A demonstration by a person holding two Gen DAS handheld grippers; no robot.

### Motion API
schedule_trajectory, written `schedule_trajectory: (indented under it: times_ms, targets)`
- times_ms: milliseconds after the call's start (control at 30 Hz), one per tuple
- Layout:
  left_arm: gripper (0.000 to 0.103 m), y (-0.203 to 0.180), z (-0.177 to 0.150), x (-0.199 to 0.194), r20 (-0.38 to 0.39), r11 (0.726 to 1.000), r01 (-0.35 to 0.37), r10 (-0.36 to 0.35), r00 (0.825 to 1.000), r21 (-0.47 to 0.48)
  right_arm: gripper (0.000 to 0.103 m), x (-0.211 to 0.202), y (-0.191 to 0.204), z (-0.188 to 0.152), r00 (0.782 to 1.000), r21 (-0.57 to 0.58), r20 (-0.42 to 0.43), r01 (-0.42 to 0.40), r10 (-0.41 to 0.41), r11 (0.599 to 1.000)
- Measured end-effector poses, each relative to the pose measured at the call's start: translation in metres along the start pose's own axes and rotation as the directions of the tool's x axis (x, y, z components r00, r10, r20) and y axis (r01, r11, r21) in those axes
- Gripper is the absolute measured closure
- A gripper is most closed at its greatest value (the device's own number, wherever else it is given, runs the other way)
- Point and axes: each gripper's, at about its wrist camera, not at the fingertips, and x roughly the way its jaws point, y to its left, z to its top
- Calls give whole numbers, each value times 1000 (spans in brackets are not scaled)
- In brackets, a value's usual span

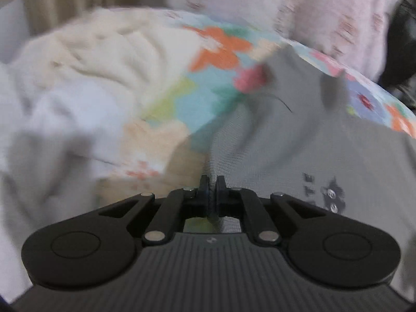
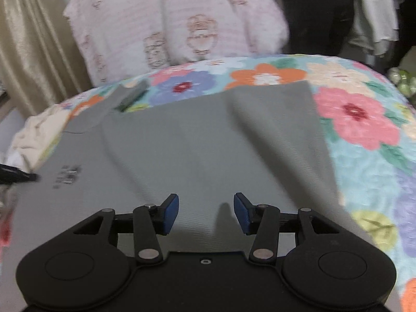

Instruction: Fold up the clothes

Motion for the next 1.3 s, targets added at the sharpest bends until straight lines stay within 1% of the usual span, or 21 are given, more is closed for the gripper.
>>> schedule_trajectory:
  times_ms: [67, 133, 200, 233, 300, 400, 467, 567, 667, 800, 833, 867, 900, 967, 1033, 1067, 1133, 1167, 1200, 1267, 1300]
  targets:
    - [95, 1, 0, 3, -23, 997, -62, 62, 998, -39, 50, -2, -12, -3, 1000, 21, -3, 4, -4, 1000]
    - [82, -1, -1, 11, -52, 990, -133, 131, 990, -53, 50, -5, -26, -3, 1000, 55, -8, -3, 4, 999]
    - [73, -13, -1, 3, -9, 982, -182, 182, 983, -45, 50, -10, -40, 2, 1000, 93, 8, -12, 12, 996]
    - [70, -22, -2, -6, 29, 982, -184, 185, 982, -35, 50, -13, -48, 4, 1000, 111, 19, -13, 11, 994]
    - [55, -42, -3, -25, 103, 982, -189, 190, 976, -15, 50, -16, -63, 11, 999, 138, 33, -10, 6, 990]
    - [44, -79, -9, -46, 174, 991, -126, 115, 978, 53, 46, -10, -85, 30, 999, 166, 36, 9, -15, 986]
    - [44, -106, -13, -46, 150, 991, -74, 58, 987, 107, 45, -2, -98, 46, 999, 164, 33, 23, -28, 986]
    - [43, -138, -16, -26, 75, 990, 24, -35, 997, 142, 42, 32, -113, 79, 999, 113, -10, 45, -44, 993]
    - [44, -161, -17, -2, 26, 987, 104, -108, 994, 125, 42, 74, -125, 107, 996, 72, -60, 69, -65, 995]
    - [44, -181, -19, 23, -18, 981, 172, -171, 985, 87, 42, 119, -136, 129, 992, 47, -31, 122, -121, 991]
    - [44, -185, -19, 26, -23, 980, 178, -177, 984, 86, 58, 124, -135, 133, 994, 20, -21, 109, -109, 994]
    - [44, -188, -19, 29, -29, 979, 185, -183, 983, 85, 98, 127, -130, 136, 996, -25, -8, 93, -93, 995]
    - [44, -190, -19, 30, -26, 979, 184, -183, 983, 92, 99, 129, -126, 139, 997, -70, 5, 77, -77, 995]
    - [44, -192, -18, 29, -3, 979, 165, -166, 986, 122, 100, 120, -120, 152, 988, -160, 94, 141, -127, 977]
    - [44, -195, -18, 30, 30, 980, 126, -133, 991, 156, 101, 107, -129, 173, 963, -161, 183, 227, -197, 960]
    - [44, -196, -19, 32, 33, 979, 108, -115, 993, 172, 101, 105, -138, 184, 959, -133, 189, 240, -213, 962]
    - [44, -197, -24, 37, -2, 982, 95, -96, 995, 163, 100, 110, -149, 195, 965, -120, 124, 248, -233, 961]
    - [44, -198, -26, 39, -20, 983, 89, -87, 996, 158, 98, 115, -151, 197, 961, -125, 87, 273, -264, 954]
    - [44, -198, -30, 38, -27, 985, 81, -78, 997, 153, 95, 119, -149, 195, 948, -137, 56, 318, -314, 938]
    - [43, -199, -37, 28, -15, 985, 67, -66, 998, 160, 77, 111, -150, 188, 938, -95, 45, 345, -343, 934]
    - [43, -198, -40, 23, -20, 985, 71, -69, 997, 159, 70, 99, -152, 182, 947, -28, 42, 321, -319, 947]
